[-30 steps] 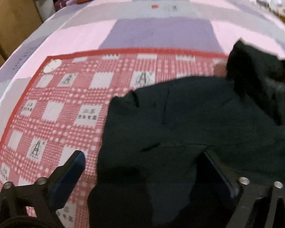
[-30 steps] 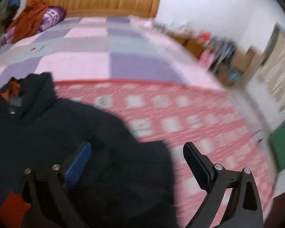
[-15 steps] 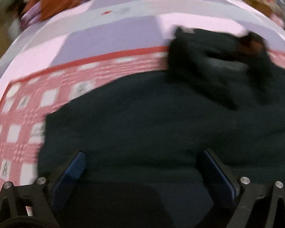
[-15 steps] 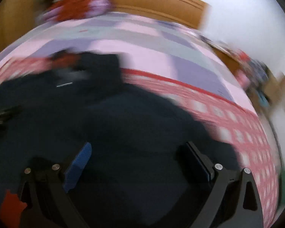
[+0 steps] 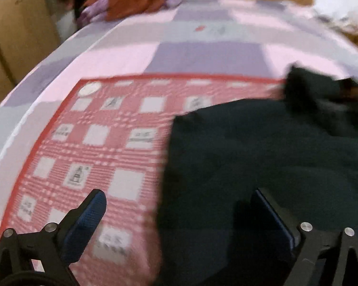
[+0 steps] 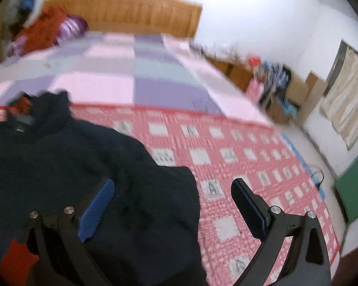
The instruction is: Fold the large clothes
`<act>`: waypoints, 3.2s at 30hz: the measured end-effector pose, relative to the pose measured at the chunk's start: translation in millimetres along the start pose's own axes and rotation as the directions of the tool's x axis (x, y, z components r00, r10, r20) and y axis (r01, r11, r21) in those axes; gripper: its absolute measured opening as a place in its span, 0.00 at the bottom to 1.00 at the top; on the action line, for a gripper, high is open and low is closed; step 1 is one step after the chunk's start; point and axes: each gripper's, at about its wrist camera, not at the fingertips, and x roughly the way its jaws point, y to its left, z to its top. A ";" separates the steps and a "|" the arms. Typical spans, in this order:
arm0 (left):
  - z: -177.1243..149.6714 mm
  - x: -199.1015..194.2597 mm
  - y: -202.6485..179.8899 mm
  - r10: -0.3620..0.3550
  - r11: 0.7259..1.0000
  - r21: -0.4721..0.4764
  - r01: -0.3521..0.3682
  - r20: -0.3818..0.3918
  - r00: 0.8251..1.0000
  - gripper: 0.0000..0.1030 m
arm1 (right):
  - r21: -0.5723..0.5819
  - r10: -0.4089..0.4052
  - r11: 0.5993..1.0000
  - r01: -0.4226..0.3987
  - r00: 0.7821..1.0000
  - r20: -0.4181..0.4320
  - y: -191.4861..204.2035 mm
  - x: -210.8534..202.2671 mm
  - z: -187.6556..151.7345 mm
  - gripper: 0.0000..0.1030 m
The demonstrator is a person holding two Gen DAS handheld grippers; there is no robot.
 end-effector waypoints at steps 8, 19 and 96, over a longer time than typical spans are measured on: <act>-50.6 16.4 -3.1 0.018 0.998 0.069 -0.011 -0.104 0.994 1.00 | -0.181 0.096 0.977 -0.115 0.989 -0.115 42.7 -0.4 -52.4 0.96; -91.6 -45.8 83.1 0.048 0.992 -0.108 -0.060 -0.115 0.992 0.98 | -0.089 0.077 0.992 -0.092 0.985 -0.152 4.5 -69.2 -89.5 0.97; -5.4 56.4 39.2 -0.043 0.992 -0.128 0.021 -0.175 0.984 1.00 | 0.194 0.192 0.970 -0.146 0.951 -0.243 43.2 44.6 -11.4 0.98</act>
